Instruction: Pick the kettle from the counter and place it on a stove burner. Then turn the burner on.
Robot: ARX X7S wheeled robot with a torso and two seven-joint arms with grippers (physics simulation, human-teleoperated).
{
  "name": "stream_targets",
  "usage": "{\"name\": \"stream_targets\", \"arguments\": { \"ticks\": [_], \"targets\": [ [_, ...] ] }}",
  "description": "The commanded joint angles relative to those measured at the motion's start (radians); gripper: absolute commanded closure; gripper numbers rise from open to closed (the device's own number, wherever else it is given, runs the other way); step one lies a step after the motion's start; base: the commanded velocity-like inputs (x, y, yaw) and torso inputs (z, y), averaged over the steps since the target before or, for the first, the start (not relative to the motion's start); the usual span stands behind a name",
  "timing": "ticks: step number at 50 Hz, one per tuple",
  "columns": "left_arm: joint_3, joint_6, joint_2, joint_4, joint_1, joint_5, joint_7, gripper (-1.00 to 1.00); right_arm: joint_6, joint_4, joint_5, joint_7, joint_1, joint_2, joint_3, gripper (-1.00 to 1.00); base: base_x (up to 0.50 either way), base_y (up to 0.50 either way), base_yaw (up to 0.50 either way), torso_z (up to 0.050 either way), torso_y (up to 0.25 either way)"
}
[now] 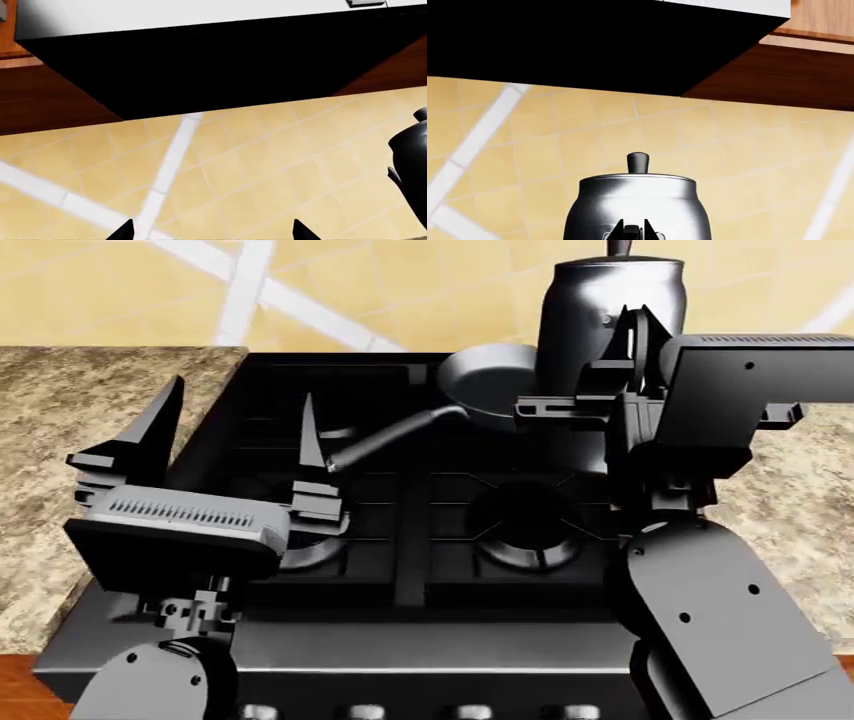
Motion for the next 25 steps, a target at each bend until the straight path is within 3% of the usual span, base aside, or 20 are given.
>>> {"name": "stream_targets", "arguments": {
  "ticks": [1, 7, 25],
  "targets": [
    [0.001, 0.001, -0.005, 0.001, -0.001, -0.005, -0.005, -1.0, -0.001, -0.007, -0.007, 0.003, 0.004, 0.002, 0.0, 1.0, 0.0, 0.5, 0.0, 0.0, 0.0],
    [0.003, 0.001, -0.007, 0.001, -0.002, -0.006, -0.007, -1.0, -0.008, -0.009, 0.0, 0.004, 0.0, 0.003, 0.004, 1.0, 0.0, 0.39, 0.0, 0.0, 0.0],
    [0.009, 0.001, -0.013, 0.005, -0.003, -0.009, -0.015, -1.0, -0.036, -0.003, 0.007, 0.002, -0.014, 0.009, -0.005, 1.0, 0.0, 0.0, 0.0, 0.0, 0.001]
  ]
}}
